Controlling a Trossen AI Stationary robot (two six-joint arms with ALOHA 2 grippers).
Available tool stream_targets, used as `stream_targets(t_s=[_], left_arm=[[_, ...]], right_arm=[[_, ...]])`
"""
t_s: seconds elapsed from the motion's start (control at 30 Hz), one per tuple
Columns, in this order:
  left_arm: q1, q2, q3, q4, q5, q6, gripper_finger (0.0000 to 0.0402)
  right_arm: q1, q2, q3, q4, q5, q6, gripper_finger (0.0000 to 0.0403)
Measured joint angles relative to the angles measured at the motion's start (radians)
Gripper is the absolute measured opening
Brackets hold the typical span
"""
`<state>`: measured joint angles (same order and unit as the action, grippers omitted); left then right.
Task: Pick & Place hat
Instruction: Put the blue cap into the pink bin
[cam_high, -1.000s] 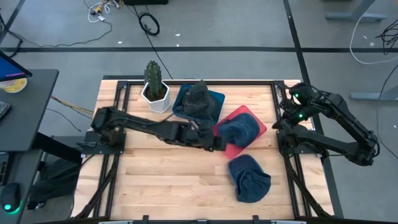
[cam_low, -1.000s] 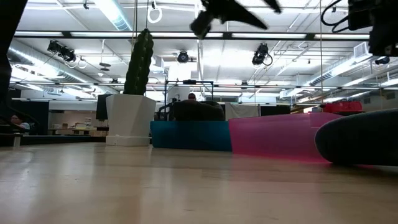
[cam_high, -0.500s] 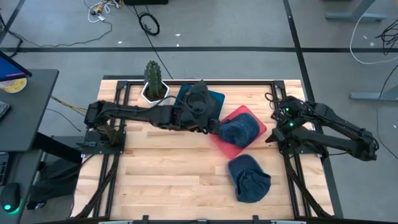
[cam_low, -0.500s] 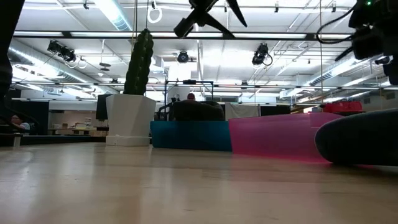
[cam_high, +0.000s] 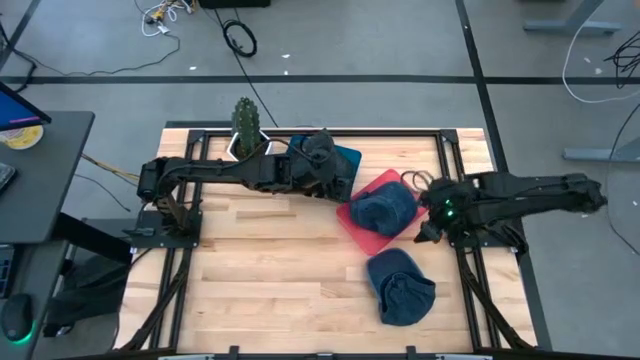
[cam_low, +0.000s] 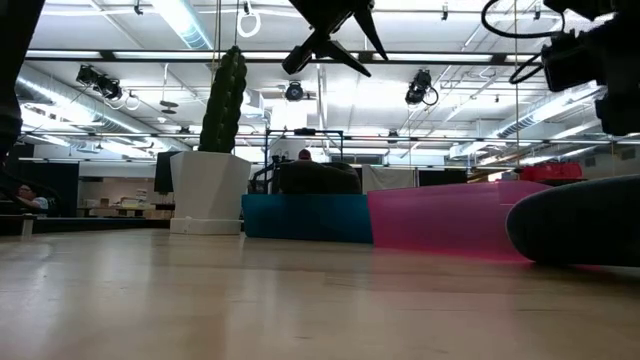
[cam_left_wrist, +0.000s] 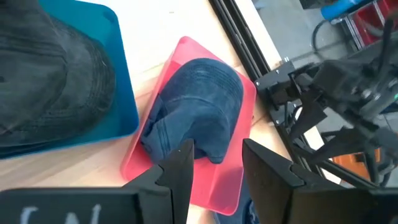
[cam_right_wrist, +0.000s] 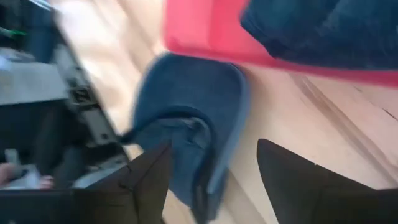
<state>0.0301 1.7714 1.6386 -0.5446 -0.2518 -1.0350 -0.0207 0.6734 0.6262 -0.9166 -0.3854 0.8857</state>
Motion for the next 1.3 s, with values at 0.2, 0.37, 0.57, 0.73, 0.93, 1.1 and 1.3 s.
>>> stream_targets(t_s=[0.2,0.37,0.57,0.73,0.93,1.1,1.3], left_arm=[[0.021,0.0,0.0,0.0,0.032,0.011,0.014],[0.026,0.0,0.0,0.0,0.065,0.011,0.014],[0.01,0.0,0.0,0.0,0.077,0.009,0.014],[-0.005,-0.011,0.0,-0.001,0.073,-0.005,0.014],[-0.025,-0.06,0.0,-0.004,0.054,-0.024,0.014],[-0.047,-0.101,0.0,-0.003,0.0,-0.028,0.014],[-0.078,-0.136,0.001,-0.003,-0.07,-0.03,0.014]], right_arm=[[0.146,0.146,0.0,0.002,0.086,0.059,0.0236],[0.226,0.228,0.0,0.063,0.121,0.108,0.0238],[0.3,0.303,0.0,0.078,0.177,0.161,0.0233],[0.375,0.352,-0.026,0.149,0.22,0.219,0.0233],[0.432,0.362,-0.16,0.32,0.242,0.348,0.0233],[0.459,0.362,-0.212,0.383,0.247,0.37,0.0216],[0.491,0.361,-0.219,0.415,0.247,0.359,0.0121]])
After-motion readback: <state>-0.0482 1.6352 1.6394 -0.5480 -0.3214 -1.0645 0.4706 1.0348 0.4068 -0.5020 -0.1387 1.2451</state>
